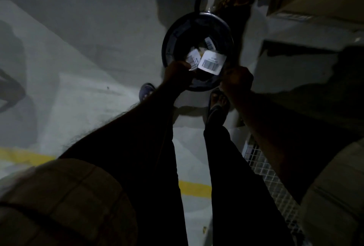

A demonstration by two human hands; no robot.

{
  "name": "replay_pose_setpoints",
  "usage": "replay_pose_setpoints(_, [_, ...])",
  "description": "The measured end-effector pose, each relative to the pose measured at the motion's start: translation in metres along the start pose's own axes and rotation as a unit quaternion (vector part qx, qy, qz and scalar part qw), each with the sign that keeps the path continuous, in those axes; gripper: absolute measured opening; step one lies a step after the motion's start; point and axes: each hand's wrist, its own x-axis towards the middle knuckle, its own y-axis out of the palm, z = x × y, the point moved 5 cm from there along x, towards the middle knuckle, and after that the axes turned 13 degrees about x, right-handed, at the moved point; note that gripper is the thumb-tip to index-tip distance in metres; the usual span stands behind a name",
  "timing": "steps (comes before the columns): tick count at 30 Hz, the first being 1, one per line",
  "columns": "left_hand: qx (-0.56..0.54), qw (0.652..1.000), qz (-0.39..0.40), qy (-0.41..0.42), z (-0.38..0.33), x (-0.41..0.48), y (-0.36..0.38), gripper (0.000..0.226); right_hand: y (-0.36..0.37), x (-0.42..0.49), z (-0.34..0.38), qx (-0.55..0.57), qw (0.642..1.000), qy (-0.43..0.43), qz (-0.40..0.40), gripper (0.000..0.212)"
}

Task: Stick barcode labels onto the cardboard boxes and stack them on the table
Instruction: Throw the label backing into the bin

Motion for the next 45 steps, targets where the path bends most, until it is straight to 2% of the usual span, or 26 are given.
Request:
replay_pose_setpoints(2, [0.023, 1.0, -0.003, 0.011, 0.004, -0.002, -0.001, 0.028, 0.005, 0.021, -0.02, -0.021, 0.996, -0.075, -0.047, 0.027])
replay_pose_setpoints(3, [0.05, 0.998, -0.007, 0.031, 0.005, -0.006, -0.003, 0.028, 0.007, 0.015, -0.018, -0.004, 0.999, -0.036, -0.024, 0.025])
replay_pose_setpoints(4, [0.032, 0.999, -0.005, 0.033, 0.004, -0.01, -0.006, 0.03, 0.006, 0.004, 0.001, -0.036, 0.997, -0.017, -0.071, 0.022])
replay_pose_setpoints(6, [0.048, 0.998, -0.025, 0.028, 0.009, -0.016, -0.014, 0.038, 0.0, -0.014, 0.04, -0.071, 0.991, -0.057, -0.098, 0.024])
replay_pose_setpoints(9, [0.012, 0.998, -0.055, 0.001, 0.022, -0.029, -0.032, 0.035, 0.005, -0.034, 0.082, -0.127, 0.989, -0.045, -0.057, 0.028])
replay_pose_setpoints(12, [-0.034, 0.997, -0.055, -0.035, 0.039, -0.056, -0.054, 0.031, 0.02, -0.049, 0.12, -0.125, 0.986, -0.101, -0.033, 0.04])
replay_pose_setpoints(14, [-0.059, 0.994, -0.068, -0.056, 0.061, -0.079, -0.07, 0.04, 0.036, -0.064, 0.145, -0.188, 0.97, -0.154, 0.018, 0.046])
replay_pose_setpoints(17, [-0.074, 0.993, -0.066, -0.067, 0.103, -0.126, -0.094, 0.058, 0.061, -0.113, 0.191, -0.323, 0.917, -0.208, 0.106, 0.04])
replay_pose_setpoints(19, [-0.082, 0.991, -0.056, -0.087, 0.138, -0.169, -0.109, 0.068, 0.083, -0.151, 0.225, -0.391, 0.871, -0.256, 0.15, 0.049])
replay_pose_setpoints(22, [-0.099, 0.985, -0.087, -0.111, 0.194, -0.245, -0.14, 0.086, 0.132, -0.21, 0.277, -0.455, 0.808, -0.307, 0.216, 0.063])
replay_pose_setpoints(26, [-0.13, 0.966, -0.116, -0.193, 0.289, -0.347, -0.174, 0.063, 0.215, -0.294, 0.353, -0.507, 0.739, -0.366, 0.251, 0.063])
replay_pose_setpoints(30, [-0.177, 0.933, -0.164, -0.266, 0.388, -0.448, -0.187, 0.058, 0.312, -0.383, 0.424, -0.525, 0.67, -0.455, 0.262, 0.059])
replay_pose_setpoints(35, [-0.252, 0.87, -0.212, -0.368, 0.491, -0.562, -0.173, 0.057, 0.425, -0.48, 0.485, -0.533, 0.592, -0.525, 0.3, 0.057])
replay_pose_setpoints(42, [-0.321, 0.794, -0.261, -0.446, 0.584, -0.654, -0.154, 0.058, 0.557, -0.571, 0.511, -0.541, 0.506, -0.57, 0.354, 0.058])
replay_pose_setpoints(45, [-0.349, 0.771, -0.256, -0.468, 0.617, -0.669, -0.143, 0.056, 0.612, -0.582, 0.511, -0.55, 0.485, -0.562, 0.383, 0.062])
